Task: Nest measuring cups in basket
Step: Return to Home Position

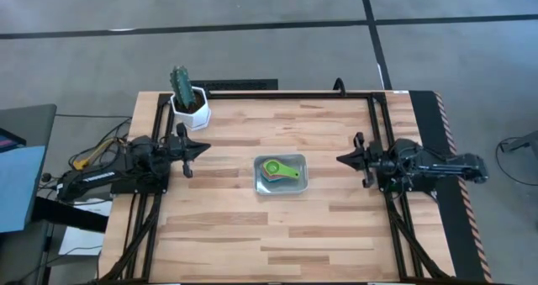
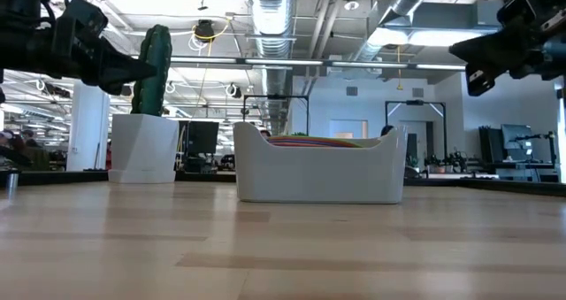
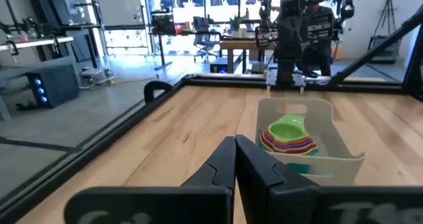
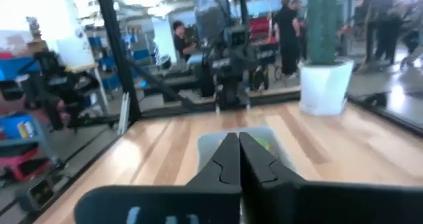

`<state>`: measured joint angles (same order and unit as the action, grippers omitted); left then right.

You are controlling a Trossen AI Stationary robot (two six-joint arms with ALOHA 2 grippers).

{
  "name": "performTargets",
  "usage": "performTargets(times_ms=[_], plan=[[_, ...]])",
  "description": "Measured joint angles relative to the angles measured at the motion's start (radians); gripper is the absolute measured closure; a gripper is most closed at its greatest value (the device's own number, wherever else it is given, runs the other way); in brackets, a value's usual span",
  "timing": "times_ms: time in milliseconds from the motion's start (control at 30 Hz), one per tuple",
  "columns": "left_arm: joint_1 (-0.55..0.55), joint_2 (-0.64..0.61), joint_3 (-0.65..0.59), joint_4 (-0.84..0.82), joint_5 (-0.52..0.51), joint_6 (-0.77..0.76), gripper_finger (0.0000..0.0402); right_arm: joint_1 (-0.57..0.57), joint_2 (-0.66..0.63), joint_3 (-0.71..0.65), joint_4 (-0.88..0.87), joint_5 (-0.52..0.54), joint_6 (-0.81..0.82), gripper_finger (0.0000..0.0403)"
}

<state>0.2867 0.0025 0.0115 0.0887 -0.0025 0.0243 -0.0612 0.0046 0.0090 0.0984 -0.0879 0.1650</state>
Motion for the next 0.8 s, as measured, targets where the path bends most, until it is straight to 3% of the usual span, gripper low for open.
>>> performTargets(times_ms=[300, 533, 800], plan=[[-0.003, 0.002, -0.002, -0.062, -0.001, 0.018, 0.0401, 0.048, -0.001, -0.001, -0.033, 0.008, -0.059, 0.0397], [-0.019, 0.002, -0.003, -0.061, -0.003, 0.005, 0.0401, 0.038, -0.001, -0.001, -0.039, 0.034, -0.103, 0.0346], [-0.019, 0.002, -0.003, -0.061, -0.009, -0.072, 0.0401, 0.038, 0.003, -0.002, -0.064, 0.038, -0.105, 0.0337]])
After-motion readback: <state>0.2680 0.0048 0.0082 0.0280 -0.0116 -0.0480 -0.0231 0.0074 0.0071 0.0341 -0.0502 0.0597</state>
